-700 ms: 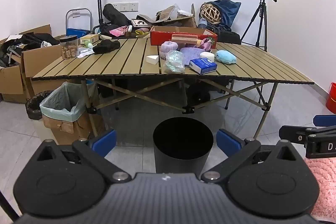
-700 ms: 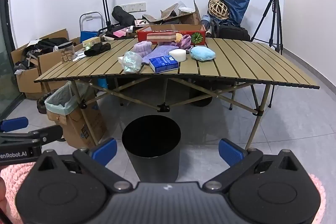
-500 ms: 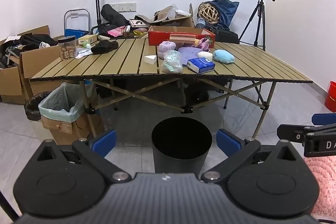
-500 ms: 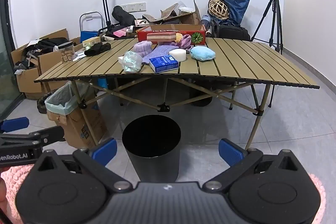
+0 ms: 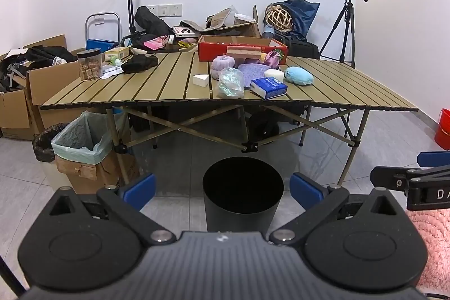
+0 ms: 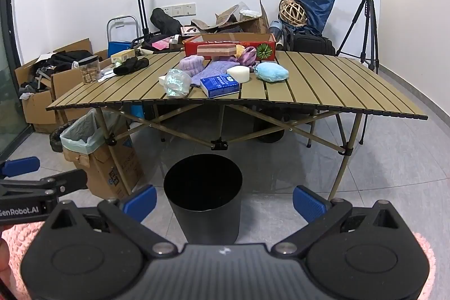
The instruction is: Collect trash
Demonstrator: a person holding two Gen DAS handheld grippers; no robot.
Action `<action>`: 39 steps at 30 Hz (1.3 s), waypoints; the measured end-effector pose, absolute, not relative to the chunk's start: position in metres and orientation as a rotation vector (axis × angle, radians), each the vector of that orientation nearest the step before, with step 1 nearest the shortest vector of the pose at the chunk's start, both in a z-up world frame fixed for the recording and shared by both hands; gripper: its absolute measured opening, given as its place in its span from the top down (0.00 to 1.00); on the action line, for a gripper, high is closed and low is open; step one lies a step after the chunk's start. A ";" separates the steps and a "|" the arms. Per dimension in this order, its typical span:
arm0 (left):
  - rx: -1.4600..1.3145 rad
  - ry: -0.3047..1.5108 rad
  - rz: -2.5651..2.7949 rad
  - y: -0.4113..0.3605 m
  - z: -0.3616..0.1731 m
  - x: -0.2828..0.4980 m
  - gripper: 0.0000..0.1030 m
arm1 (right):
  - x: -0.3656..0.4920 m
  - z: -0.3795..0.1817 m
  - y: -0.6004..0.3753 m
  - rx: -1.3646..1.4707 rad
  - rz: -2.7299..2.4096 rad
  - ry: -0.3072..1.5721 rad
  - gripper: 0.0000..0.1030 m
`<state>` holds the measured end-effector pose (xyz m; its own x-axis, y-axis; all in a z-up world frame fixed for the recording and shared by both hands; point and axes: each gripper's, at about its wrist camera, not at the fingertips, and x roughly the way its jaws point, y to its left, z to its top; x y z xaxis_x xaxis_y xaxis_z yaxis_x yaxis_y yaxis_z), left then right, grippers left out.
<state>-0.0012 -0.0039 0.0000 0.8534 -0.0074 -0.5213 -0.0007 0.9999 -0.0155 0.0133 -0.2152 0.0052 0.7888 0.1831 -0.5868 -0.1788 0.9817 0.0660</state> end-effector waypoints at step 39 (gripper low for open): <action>-0.017 0.547 -0.006 -0.001 0.000 0.000 0.00 | 0.009 0.009 -0.214 0.003 0.196 0.628 0.00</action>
<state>-0.0002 -0.0005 0.0001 0.8538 -0.0100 -0.5205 0.0008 0.9998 -0.0179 0.0089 -0.2140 0.0091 0.7912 0.1829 -0.5836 -0.1813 0.9815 0.0618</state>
